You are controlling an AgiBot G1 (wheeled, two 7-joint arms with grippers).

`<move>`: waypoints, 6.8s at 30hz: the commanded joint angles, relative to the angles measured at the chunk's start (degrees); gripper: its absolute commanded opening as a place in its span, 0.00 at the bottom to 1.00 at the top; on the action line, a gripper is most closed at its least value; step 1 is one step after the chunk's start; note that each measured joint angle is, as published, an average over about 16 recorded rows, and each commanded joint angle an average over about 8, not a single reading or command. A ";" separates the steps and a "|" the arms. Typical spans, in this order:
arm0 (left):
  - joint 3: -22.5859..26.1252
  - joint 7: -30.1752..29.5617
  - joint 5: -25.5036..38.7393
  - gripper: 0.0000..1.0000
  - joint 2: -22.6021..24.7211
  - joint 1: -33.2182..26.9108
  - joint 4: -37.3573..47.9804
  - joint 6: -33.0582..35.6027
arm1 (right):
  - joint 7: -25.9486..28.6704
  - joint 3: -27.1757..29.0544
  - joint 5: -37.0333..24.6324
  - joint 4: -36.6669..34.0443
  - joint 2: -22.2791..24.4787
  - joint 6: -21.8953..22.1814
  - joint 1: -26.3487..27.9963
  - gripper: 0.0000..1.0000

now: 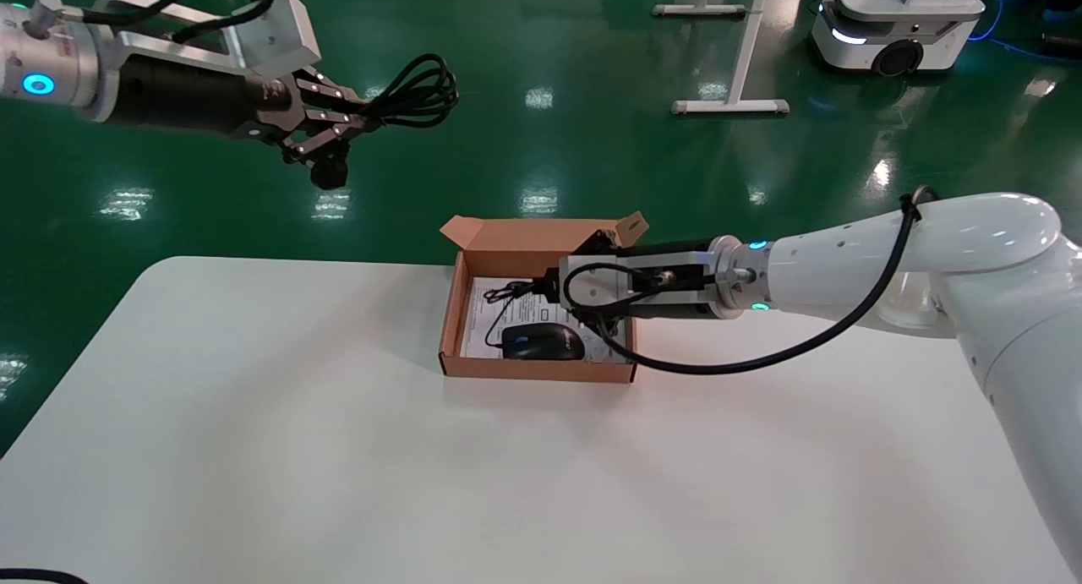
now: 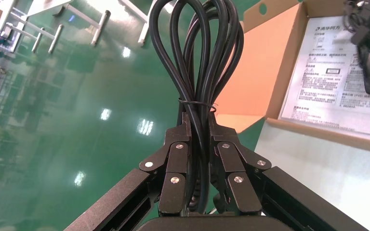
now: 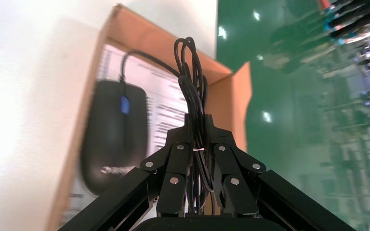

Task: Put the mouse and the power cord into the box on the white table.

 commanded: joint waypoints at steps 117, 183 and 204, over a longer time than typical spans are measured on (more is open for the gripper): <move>-27.27 -27.28 -44.30 1.00 -26.56 54.50 -62.12 14.50 | 56.31 15.14 41.74 62.17 42.09 -20.65 -30.82 1.00; -28.50 -28.76 -45.92 1.00 -28.18 55.88 -64.33 15.71 | 59.23 16.01 43.67 65.73 42.92 -21.68 -32.83 1.00; -28.50 -28.76 -45.92 1.00 -28.18 55.88 -64.31 15.71 | 59.23 16.01 43.66 65.70 42.91 -21.69 -32.82 1.00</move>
